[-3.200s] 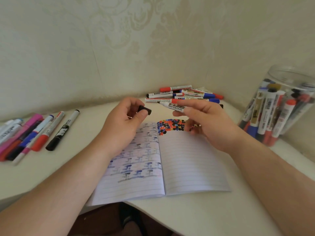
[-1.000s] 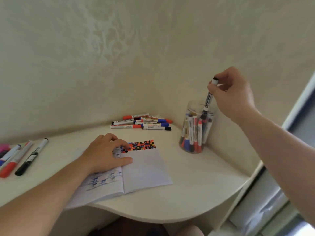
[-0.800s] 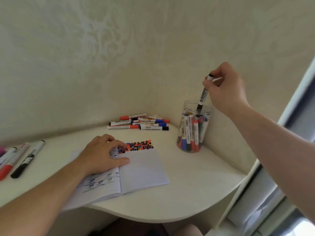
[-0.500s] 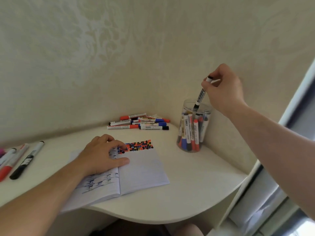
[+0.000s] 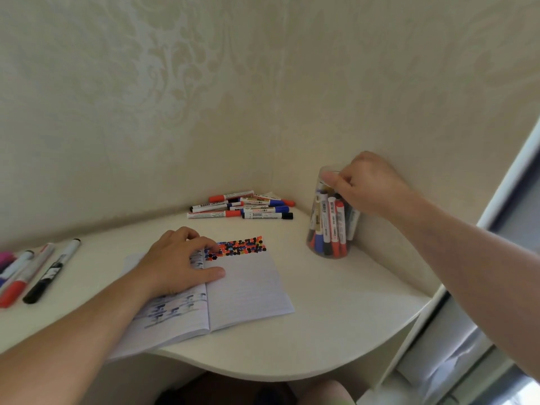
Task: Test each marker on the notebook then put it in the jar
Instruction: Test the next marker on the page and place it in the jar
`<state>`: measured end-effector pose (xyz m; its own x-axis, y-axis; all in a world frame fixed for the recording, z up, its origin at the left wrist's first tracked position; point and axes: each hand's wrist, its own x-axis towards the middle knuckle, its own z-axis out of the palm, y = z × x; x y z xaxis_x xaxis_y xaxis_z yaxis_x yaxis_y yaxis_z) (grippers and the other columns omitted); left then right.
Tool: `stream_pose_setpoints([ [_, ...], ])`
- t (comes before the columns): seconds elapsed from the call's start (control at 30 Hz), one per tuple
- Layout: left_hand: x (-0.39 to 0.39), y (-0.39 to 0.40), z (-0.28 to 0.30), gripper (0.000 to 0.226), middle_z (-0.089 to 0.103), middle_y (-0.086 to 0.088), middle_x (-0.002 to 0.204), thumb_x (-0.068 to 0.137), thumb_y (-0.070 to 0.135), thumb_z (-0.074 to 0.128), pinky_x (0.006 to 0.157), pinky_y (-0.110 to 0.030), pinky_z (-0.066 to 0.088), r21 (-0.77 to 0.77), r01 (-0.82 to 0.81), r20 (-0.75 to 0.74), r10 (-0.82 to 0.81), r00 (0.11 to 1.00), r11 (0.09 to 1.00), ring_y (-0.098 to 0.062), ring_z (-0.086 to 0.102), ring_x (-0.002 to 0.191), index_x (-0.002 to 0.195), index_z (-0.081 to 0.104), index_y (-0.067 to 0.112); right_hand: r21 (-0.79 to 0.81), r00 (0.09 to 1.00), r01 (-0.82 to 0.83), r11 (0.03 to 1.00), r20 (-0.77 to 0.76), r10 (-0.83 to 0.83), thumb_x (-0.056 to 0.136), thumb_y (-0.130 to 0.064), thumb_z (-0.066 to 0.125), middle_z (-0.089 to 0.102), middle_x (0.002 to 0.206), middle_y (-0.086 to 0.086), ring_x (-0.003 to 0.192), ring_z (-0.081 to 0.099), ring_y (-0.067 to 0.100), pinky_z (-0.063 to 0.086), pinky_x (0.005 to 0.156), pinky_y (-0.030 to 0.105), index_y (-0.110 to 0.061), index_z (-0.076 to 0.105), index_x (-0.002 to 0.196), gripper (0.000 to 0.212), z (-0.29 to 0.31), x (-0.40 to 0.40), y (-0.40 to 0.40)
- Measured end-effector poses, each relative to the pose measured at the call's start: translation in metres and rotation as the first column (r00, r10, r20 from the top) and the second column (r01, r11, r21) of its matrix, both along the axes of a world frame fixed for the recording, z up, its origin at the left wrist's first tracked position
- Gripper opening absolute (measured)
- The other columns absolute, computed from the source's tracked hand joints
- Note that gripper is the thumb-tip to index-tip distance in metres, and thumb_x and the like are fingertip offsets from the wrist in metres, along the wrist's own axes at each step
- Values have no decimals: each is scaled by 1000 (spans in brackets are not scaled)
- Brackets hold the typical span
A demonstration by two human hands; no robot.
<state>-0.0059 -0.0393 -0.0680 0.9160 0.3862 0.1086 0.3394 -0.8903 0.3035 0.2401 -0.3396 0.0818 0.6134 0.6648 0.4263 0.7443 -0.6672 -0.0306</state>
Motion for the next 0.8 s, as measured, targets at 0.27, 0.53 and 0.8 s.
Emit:
stream_pose_setpoints([
  [0.27, 0, -3, 0, 87, 38, 22, 126, 56, 107, 36, 108, -33, 30, 40, 7, 25, -8, 1000, 999, -8, 33, 122, 127, 54, 61, 209, 940, -117, 971, 339, 40, 106, -62, 32, 72, 93, 1, 98, 60, 33, 47, 90, 49, -20, 74, 79, 66, -22, 8, 7],
  [0.53, 1, -4, 0, 77, 39, 24, 128, 62, 99, 42, 113, -38, 31, 24, 11, 31, -11, 999, 1000, -8, 34, 126, 127, 53, 61, -171, 920, -324, 931, 173, 352, 101, -14, 48, 56, 97, 2, 92, 50, 24, 50, 76, 39, -14, 67, 105, 19, -79, -47, 119],
  [0.8, -2, -5, 3, 74, 40, 23, 130, 66, 96, 44, 112, -39, 30, 4, 14, 32, -14, 999, 1000, -8, 33, 125, 129, 52, 59, -325, 997, -68, 943, -46, 56, 104, -50, 44, 63, 129, 8, 116, 57, 30, 54, 95, 48, -21, 64, 125, 41, -112, -16, 159],
])
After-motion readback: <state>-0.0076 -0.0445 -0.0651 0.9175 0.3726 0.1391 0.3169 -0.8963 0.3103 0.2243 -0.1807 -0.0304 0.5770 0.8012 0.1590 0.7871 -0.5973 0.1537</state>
